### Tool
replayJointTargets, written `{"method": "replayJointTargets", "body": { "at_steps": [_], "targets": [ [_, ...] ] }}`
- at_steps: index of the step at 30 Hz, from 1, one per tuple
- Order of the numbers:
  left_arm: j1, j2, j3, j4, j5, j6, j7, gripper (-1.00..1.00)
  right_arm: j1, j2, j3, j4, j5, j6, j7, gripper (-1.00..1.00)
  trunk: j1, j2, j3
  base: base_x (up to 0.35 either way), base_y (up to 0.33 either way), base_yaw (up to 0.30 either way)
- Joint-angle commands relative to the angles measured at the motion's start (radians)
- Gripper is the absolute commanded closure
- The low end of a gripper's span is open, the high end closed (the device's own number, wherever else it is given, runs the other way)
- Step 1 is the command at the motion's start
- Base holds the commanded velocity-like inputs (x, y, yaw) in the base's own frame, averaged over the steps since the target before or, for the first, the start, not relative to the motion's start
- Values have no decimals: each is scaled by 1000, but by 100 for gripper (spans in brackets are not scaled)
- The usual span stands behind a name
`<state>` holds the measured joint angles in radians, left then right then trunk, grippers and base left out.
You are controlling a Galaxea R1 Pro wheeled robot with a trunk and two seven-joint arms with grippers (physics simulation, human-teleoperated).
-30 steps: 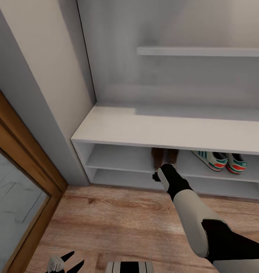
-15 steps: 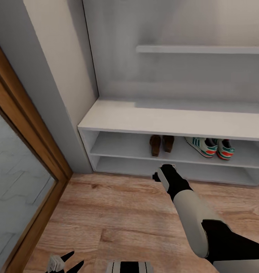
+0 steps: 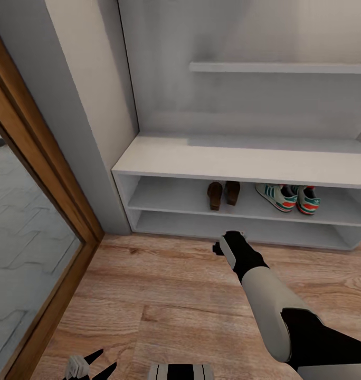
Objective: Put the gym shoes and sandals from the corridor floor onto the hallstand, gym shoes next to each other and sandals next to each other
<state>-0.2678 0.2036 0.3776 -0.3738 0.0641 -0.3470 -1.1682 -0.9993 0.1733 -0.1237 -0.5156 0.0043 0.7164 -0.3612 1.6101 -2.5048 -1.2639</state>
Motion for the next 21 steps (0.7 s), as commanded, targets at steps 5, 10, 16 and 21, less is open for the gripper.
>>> {"method": "replayJointTargets", "body": {
  "at_steps": [5,10,16,21],
  "targets": [
    [-1,0,3,1,-1,-5,-3,-100,4,1,-5,-1,0,-3,-2,-100,0,0,-1,-5,0,0],
    [-1,-1,3,1,-2,-4,-2,-100,9,1,-5,0,0,-29,-1,-100,-2,1,15,-1,0,0],
    [-1,-1,3,1,-5,-3,-1,-100,20,1,-5,0,0,-43,1,-100,-5,2,38,0,0,0],
    [-1,1,3,1,-3,-3,-2,-100,52,1,-5,1,-2,-47,3,-100,-7,3,57,0,0,0]
  ]
}}
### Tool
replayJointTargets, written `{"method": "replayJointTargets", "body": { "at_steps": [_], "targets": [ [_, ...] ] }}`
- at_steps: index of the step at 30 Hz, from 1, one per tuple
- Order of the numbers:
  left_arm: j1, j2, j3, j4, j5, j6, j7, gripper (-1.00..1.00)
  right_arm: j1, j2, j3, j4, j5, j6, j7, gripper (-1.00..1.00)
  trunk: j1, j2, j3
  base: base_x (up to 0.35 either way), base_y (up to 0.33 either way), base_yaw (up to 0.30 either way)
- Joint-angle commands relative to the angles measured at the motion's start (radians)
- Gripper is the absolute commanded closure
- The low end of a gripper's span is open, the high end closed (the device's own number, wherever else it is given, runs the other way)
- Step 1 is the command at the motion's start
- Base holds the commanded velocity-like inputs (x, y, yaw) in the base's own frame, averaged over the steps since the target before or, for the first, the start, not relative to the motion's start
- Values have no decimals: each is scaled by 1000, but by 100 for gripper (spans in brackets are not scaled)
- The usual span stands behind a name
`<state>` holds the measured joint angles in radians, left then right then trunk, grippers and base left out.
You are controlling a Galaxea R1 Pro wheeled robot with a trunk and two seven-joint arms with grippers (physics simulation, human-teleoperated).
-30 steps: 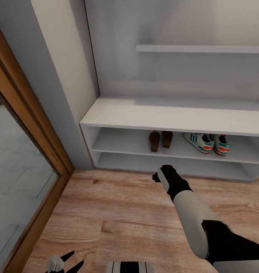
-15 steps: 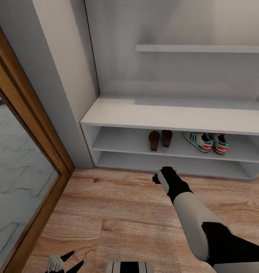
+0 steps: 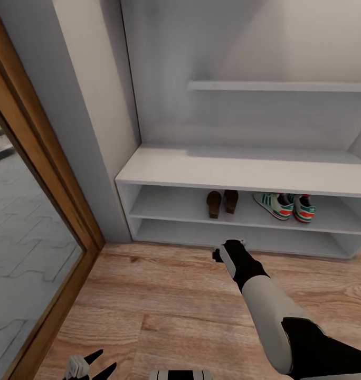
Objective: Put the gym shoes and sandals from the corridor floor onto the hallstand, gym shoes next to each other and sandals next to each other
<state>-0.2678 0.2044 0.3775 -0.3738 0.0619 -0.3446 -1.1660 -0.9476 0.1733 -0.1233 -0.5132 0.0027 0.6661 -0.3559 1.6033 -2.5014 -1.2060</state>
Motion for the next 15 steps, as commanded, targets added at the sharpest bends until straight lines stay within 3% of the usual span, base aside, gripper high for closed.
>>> {"method": "replayJointTargets", "body": {
  "at_steps": [1,3,5,7,8,10,13,14,15],
  "targets": [
    [-1,1,3,1,0,-5,-3,-100,29,1,-4,3,-1,-7,-2,-100,-1,0,3,0,0,0],
    [-1,1,3,1,0,-5,-3,-100,64,1,-3,11,-2,-41,-1,-100,-2,0,11,0,0,0],
    [-1,0,4,1,-2,-5,-2,-100,132,1,-2,55,1,-178,40,-100,-2,1,19,0,0,0],
    [-1,0,4,2,-2,-5,-2,-100,141,1,-2,66,3,-204,55,-100,-3,1,26,0,0,0],
    [0,1,6,2,-3,-5,-1,-100,163,-1,-1,110,7,-280,107,-100,-7,8,30,0,0,0],
    [0,2,7,2,-4,-5,-1,-100,172,-9,-1,142,8,-320,137,-100,-15,22,36,0,0,0],
    [1,4,9,2,-4,-5,1,-100,182,-40,-1,211,9,-379,185,-100,-26,43,45,0,0,0],
    [2,6,11,3,-5,-5,3,-100,186,-95,-1,304,9,-442,267,-100,-30,50,48,0,0,0],
    [3,8,12,3,-4,-5,4,-100,190,-121,-1,339,9,-477,315,-100,-34,57,51,0,0,0]
  ]
}}
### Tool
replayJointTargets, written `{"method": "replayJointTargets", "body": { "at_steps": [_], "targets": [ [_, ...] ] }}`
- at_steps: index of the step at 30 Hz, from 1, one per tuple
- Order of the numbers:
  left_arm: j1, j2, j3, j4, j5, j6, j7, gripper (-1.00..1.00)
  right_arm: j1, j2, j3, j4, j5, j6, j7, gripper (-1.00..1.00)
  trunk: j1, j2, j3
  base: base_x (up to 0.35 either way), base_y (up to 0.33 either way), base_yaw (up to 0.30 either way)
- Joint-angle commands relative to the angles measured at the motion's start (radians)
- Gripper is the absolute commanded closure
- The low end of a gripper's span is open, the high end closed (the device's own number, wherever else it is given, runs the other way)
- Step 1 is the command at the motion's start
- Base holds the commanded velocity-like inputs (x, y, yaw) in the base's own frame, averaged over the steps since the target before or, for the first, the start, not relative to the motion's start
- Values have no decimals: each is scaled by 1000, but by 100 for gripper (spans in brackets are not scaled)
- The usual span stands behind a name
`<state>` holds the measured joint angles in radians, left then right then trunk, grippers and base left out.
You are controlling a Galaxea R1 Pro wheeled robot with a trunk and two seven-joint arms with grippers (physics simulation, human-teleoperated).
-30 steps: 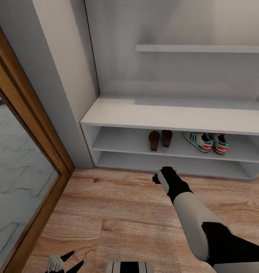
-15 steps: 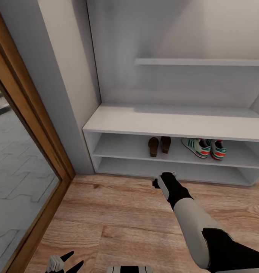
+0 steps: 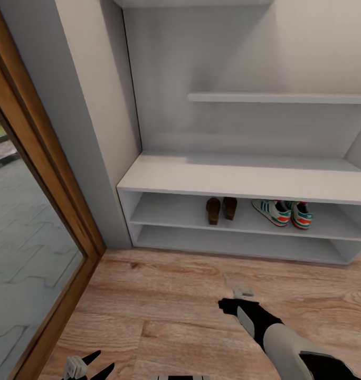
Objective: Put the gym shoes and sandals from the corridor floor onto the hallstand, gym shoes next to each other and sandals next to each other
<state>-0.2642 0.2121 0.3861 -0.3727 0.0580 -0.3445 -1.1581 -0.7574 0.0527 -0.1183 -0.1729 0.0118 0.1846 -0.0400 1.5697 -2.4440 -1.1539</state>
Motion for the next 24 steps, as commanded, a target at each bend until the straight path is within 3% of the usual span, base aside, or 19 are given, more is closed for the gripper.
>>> {"method": "replayJointTargets", "body": {
  "at_steps": [1,2,5,7,8,9,14,18,24],
  "targets": [
    [0,0,4,1,0,-5,-3,-100,3,-14,-6,16,1,-16,27,-100,-4,7,3,0,0,0],
    [2,4,4,2,2,-5,-2,-100,16,-58,-5,58,2,-91,116,-100,-8,14,6,0,0,0],
    [5,6,6,2,4,-5,-1,-100,33,-102,-5,88,3,-174,214,-100,-19,35,15,0,0,0],
    [7,11,7,3,5,-6,0,-100,64,-161,-5,108,9,-269,344,-100,-27,49,21,0,0,0],
    [8,14,8,3,6,-6,0,-100,100,-210,-5,117,13,-337,466,-100,-31,56,24,0,0,0],
    [8,16,8,3,6,-7,0,-100,117,-228,-4,118,13,-361,514,-100,-35,63,28,0,0,0],
    [8,20,26,3,7,-8,0,-100,154,-269,-5,122,15,-407,599,-100,-54,98,43,0,0,0],
    [9,25,66,4,4,-8,2,-100,178,-277,-4,124,17,-416,612,-100,-69,126,56,0,0,0],
    [10,25,70,6,4,-9,15,-100,202,-275,-4,124,16,-418,613,-100,-92,168,75,0,0,0]
  ]
}}
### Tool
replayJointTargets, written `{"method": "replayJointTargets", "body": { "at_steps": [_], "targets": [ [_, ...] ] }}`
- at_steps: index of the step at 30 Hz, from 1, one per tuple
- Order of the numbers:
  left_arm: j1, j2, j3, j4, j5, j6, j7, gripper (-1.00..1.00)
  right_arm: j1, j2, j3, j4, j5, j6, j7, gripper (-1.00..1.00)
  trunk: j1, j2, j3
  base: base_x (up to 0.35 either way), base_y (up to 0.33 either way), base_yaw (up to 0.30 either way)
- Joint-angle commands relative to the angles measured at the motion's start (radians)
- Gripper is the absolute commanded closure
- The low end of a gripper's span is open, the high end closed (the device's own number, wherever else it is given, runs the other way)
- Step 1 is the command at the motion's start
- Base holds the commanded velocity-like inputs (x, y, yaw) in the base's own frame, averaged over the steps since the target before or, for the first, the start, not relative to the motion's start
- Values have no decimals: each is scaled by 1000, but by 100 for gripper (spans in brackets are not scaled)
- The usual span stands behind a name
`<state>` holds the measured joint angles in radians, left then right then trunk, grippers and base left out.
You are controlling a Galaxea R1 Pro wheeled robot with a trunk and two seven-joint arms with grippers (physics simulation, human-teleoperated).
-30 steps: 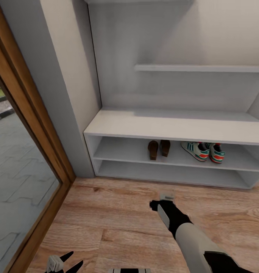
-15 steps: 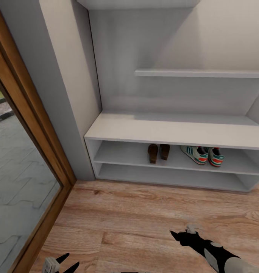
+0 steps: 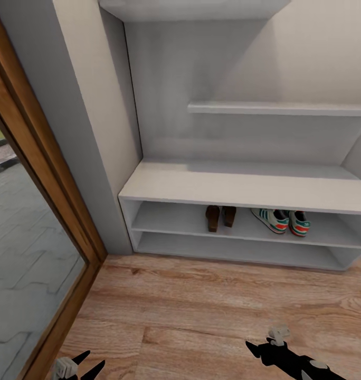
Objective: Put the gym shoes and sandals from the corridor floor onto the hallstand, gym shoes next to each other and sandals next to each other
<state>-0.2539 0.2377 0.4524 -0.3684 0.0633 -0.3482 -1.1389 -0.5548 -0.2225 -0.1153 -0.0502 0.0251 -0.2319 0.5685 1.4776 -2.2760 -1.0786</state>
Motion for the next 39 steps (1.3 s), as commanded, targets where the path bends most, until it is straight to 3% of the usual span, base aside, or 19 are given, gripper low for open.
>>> {"method": "replayJointTargets", "body": {
  "at_steps": [1,2,13,22,23,24,32,39],
  "targets": [
    [0,0,4,2,-1,-5,1,-100,6,1,-7,1,3,-2,5,-100,-4,7,2,0,0,0],
    [1,0,5,3,0,-5,6,-100,61,10,-7,1,2,-17,1,-100,-8,14,6,0,0,0],
    [1,-2,4,13,-2,-10,33,-100,144,17,-7,2,3,-143,-2,-100,-50,91,40,0,0,0],
    [2,-7,-1,16,-8,-13,80,-100,175,54,-7,21,5,-154,-3,-100,-85,154,68,0,0,0],
    [5,-8,-1,23,-9,-14,90,-100,192,82,-7,24,4,-155,-11,-100,-88,161,71,0,0,0],
    [5,-8,0,27,-9,-15,93,-100,194,85,-7,25,4,-155,-14,-100,-92,168,75,0,0,0],
    [7,-14,-7,75,-11,-18,141,-100,199,100,-7,26,4,-155,-42,-100,-123,224,100,0,0,0],
    [10,-27,-9,96,-34,-18,167,-100,200,107,-7,26,4,-155,-51,-100,-123,224,100,0,0,0]
  ]
}}
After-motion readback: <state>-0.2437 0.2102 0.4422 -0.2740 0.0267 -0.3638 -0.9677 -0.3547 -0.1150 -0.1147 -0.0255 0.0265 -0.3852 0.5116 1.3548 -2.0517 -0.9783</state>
